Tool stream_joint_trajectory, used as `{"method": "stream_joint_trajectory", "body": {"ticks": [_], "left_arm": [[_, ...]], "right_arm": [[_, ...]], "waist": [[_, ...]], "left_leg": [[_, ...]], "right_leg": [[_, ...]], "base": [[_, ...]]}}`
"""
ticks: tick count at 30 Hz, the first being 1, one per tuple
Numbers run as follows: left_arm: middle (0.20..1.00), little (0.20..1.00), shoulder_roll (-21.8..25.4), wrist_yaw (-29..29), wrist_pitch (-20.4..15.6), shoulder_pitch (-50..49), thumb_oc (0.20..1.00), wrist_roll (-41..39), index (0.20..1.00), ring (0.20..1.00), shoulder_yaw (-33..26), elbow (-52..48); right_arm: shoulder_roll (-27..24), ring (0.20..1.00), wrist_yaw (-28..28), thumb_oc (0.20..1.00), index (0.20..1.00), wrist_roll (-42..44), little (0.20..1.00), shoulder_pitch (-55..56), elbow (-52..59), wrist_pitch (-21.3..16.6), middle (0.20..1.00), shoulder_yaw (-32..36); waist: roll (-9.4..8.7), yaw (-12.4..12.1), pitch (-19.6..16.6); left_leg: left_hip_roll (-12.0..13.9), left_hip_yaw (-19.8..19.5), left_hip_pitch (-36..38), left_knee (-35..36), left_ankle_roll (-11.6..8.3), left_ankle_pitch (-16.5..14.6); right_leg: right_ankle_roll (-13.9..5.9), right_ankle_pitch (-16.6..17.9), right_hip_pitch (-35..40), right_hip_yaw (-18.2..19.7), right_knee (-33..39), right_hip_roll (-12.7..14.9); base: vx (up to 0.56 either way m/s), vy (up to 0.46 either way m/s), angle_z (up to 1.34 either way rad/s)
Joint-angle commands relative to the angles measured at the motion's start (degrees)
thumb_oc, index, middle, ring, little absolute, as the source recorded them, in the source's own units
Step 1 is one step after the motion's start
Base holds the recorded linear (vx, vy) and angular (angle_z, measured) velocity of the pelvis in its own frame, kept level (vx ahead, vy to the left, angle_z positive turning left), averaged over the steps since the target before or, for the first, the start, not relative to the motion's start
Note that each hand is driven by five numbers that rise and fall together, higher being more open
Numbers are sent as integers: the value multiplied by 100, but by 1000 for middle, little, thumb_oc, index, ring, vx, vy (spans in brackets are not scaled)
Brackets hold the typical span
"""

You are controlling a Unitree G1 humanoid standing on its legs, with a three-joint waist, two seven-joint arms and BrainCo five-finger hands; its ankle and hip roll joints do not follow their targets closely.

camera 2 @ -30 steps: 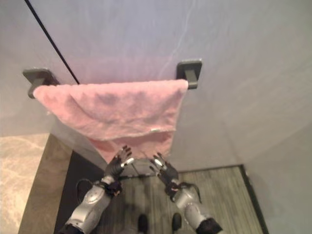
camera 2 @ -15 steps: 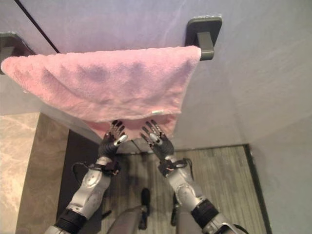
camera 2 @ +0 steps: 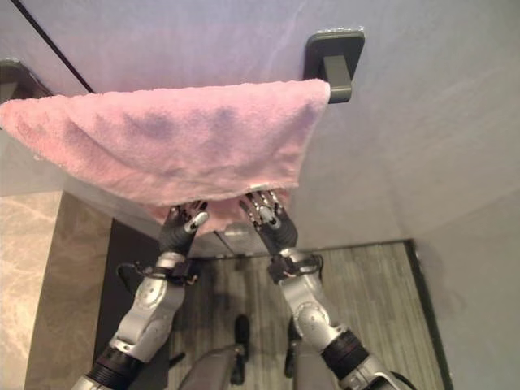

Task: Put brush and paste in cup on sink, flatten towel.

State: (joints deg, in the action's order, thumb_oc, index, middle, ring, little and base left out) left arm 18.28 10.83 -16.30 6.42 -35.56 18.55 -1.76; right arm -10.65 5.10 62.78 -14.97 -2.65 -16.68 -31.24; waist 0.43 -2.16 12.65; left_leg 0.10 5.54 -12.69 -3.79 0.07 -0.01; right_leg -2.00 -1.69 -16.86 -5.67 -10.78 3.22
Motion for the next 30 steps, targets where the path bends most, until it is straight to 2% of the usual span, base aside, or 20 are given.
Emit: {"method": "stream_joint_trajectory", "body": {"ticks": [1,10,11,12,13,14,15,20,30], "left_arm": [[1000,1000,357,-131,-482,-7,1000,-66,1000,1000,-134,-478],[1000,1000,478,-355,-523,-312,1000,-436,1000,1000,-234,-1133],[1000,1000,470,-354,-505,-383,1000,-499,1000,1000,-219,-1084],[937,937,470,-354,-505,-382,937,-499,937,937,-219,-1084],[495,495,451,-287,-491,-383,495,-444,495,495,-202,-1003],[200,200,454,-267,-491,-375,200,-426,200,200,-202,-964],[200,200,454,-266,-492,-375,200,-426,200,200,-202,-963],[200,200,398,-134,-512,-319,200,-440,200,200,-203,-852],[200,200,489,-145,-313,-558,200,-246,200,200,-192,-415]], "right_arm": [[250,1000,216,1000,1000,190,1000,27,489,-323,1000,28],[85,1000,265,1000,1000,241,1000,152,868,-327,1000,7],[42,875,243,875,875,236,875,176,845,-309,875,-26],[42,802,243,802,802,236,802,176,845,-309,802,-26],[49,542,190,542,542,229,542,160,771,-300,542,-51],[52,338,163,338,338,217,338,150,740,-298,338,-50],[53,200,163,200,200,217,200,149,740,-298,200,-49],[82,200,30,200,200,115,200,111,646,-334,200,-47],[-92,200,-99,200,200,-290,200,264,382,-136,200,-46]], "waist": [[-275,31,-358],[-298,-38,-355],[-315,-50,-354],[-315,-50,-354],[-330,-67,-356],[-332,-75,-358],[-332,-75,-358],[-350,-93,-354],[-373,-128,-391]], "left_leg": [[-127,-39,-180,-272,-34,-104],[-141,-87,-183,-258,-18,-104],[-139,-98,-181,-261,-16,-113],[-139,-98,-181,-261,-16,-113],[-138,-107,-179,-255,-16,-113],[-140,-111,-178,-251,-16,-113],[-140,-111,-178,-251,-16,-113],[-141,-119,-187,-238,-16,-104],[-125,-138,-138,-89,-25,-28]], "right_leg": [[-525,173,344,281,376,333],[-541,179,376,241,396,345],[-544,177,383,235,393,346],[-544,177,383,235,393,346],[-544,178,391,225,401,349],[-545,179,395,217,405,350],[-545,179,395,217,405,350],[-554,200,397,202,429,357],[-574,254,438,214,551,366]], "base": [[0,0,0],[0,0,0],[0,0,0],[0,0,0],[15,-7,3],[15,-7,3],[5,-6,3],[0,0,0],[2,0,0]]}}
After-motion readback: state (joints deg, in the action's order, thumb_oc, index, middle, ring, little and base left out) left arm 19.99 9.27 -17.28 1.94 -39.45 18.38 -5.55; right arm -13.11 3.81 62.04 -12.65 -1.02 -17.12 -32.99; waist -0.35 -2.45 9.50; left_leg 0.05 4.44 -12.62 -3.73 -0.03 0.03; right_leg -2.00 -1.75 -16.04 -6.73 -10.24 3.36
